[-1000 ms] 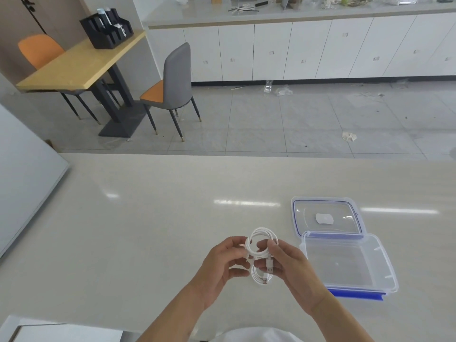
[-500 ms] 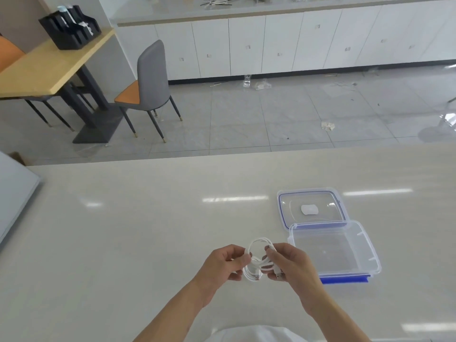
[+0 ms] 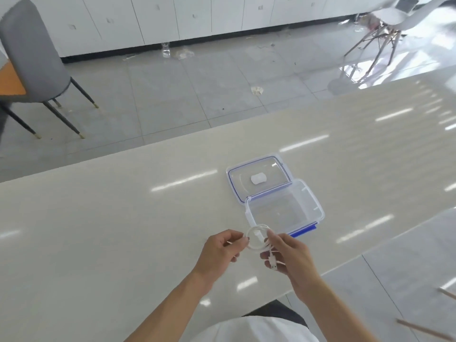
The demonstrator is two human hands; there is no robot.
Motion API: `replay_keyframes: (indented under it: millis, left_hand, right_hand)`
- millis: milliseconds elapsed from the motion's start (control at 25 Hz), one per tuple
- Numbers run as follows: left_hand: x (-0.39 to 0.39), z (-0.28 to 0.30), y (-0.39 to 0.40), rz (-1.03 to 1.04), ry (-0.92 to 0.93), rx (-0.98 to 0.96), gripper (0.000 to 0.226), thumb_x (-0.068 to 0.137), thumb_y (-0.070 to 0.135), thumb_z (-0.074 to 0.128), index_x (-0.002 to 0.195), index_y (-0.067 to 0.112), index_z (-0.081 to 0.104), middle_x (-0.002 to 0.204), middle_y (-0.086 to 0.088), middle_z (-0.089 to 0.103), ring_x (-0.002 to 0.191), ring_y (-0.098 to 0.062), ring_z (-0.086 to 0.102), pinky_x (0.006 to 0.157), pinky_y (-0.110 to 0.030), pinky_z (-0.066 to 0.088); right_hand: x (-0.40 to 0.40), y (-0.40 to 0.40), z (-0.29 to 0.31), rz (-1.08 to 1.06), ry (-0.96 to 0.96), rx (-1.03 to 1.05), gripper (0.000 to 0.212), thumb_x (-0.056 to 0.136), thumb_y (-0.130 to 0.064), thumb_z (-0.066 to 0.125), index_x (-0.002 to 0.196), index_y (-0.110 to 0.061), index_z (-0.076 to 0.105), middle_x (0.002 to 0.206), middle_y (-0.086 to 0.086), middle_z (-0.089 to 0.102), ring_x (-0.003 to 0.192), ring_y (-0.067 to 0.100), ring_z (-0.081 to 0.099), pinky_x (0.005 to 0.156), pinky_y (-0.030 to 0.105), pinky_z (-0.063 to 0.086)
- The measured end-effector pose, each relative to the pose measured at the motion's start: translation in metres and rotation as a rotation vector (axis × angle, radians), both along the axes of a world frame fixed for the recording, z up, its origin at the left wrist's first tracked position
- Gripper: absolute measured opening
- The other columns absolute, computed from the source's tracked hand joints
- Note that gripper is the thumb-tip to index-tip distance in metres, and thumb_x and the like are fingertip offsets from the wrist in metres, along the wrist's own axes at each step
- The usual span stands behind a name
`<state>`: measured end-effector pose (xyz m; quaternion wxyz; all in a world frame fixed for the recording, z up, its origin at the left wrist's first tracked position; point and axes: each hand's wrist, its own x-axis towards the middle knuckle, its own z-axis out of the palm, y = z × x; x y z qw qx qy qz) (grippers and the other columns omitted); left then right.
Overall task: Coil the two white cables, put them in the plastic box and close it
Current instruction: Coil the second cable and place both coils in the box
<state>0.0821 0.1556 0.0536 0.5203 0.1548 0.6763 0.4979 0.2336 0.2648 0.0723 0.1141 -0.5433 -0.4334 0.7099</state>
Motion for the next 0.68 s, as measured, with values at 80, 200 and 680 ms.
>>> replay_keyframes:
  millis: [80, 200, 680]
  left_hand:
    - [0.007, -0.004, 0.014, -0.037, 0.093, -0.008, 0.007, 0.086, 0.030, 0.073, 0.085, 0.024, 0.078, 0.068, 0.014, 0.068, 0.060, -0.003, 0.057, 0.063, -0.015, 0.048]
    - [0.010, -0.007, 0.045, -0.094, 0.266, -0.061, 0.009, 0.085, 0.032, 0.073, 0.087, 0.026, 0.079, 0.072, 0.016, 0.072, 0.060, 0.005, 0.056, 0.062, -0.008, 0.043]
    - [-0.016, -0.001, 0.165, -0.618, 0.825, -0.521, 0.015, 0.085, 0.033, 0.062, 0.096, 0.029, 0.072, 0.098, 0.007, 0.072, 0.088, -0.016, 0.066, 0.069, -0.029, 0.050]
  right_hand:
    - [0.006, 0.012, -0.003, -0.039, -0.025, -0.030, 0.031, 0.086, -0.035, 0.076, 0.086, -0.004, 0.076, 0.070, 0.009, 0.073, 0.065, 0.022, 0.070, 0.061, 0.032, 0.059]
    - [0.013, 0.049, -0.008, -0.008, -0.077, -0.045, 0.035, 0.079, -0.036, 0.081, 0.079, -0.002, 0.073, 0.065, 0.011, 0.071, 0.059, 0.022, 0.069, 0.063, 0.035, 0.062]
    - [-0.033, 0.200, -0.047, 1.097, -0.358, 0.286, 0.014, 0.072, -0.018, 0.084, 0.080, -0.016, 0.072, 0.066, -0.002, 0.077, 0.061, 0.009, 0.076, 0.056, 0.020, 0.059]
